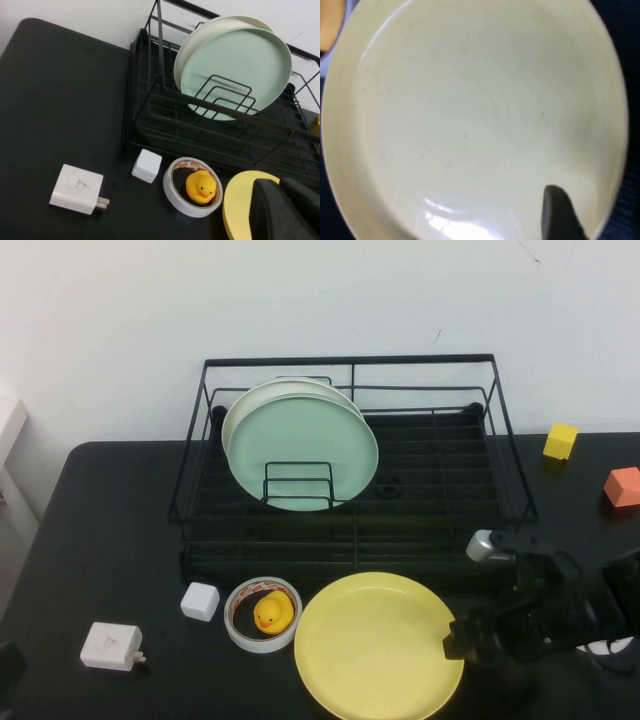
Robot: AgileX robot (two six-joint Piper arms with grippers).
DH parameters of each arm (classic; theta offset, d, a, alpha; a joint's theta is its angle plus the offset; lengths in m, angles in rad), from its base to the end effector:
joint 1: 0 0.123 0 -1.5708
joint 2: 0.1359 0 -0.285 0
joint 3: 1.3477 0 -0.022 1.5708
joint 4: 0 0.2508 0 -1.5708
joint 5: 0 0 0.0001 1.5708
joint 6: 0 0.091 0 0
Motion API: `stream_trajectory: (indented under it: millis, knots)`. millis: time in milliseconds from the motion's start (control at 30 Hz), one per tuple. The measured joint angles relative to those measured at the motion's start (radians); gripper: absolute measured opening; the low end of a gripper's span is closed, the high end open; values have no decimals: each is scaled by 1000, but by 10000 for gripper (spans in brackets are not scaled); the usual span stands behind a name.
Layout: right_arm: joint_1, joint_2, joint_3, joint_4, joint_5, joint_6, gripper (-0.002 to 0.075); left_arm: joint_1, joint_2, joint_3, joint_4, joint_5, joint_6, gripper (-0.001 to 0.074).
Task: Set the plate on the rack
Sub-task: Pick up the plate from the table
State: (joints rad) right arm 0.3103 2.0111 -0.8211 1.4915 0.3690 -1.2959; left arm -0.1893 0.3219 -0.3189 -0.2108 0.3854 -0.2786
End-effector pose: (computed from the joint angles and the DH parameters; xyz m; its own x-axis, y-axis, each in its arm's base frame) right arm 0.2985 0.1302 0.0712 -0.9283 -0.1127 -0.3545 -0.2594 0.8791 0.3998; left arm 0.0765 -0.0220 0.2656 -0.3722 -0.3923 -0.8412 0.1029 0.8832 -0.4575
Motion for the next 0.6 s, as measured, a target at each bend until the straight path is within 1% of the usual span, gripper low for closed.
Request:
stream_trajectory:
  millis: [133,200,300,533,600]
  knots:
    - [0,54,-28,22,21,-7,305,0,0,0,4,2,12,-1]
    - [0,67,-34,46,28,-7,289,0,0,0,6,2,12,-1]
    - [0,78,-38,69,36,-8,232,0,0,0,6,4,12,-1]
    - [0,98,-41,87,70,-20,53,0,0,0,7,6,14,-1]
    - [0,104,-41,83,94,-25,25,0,0,0,7,6,14,-1]
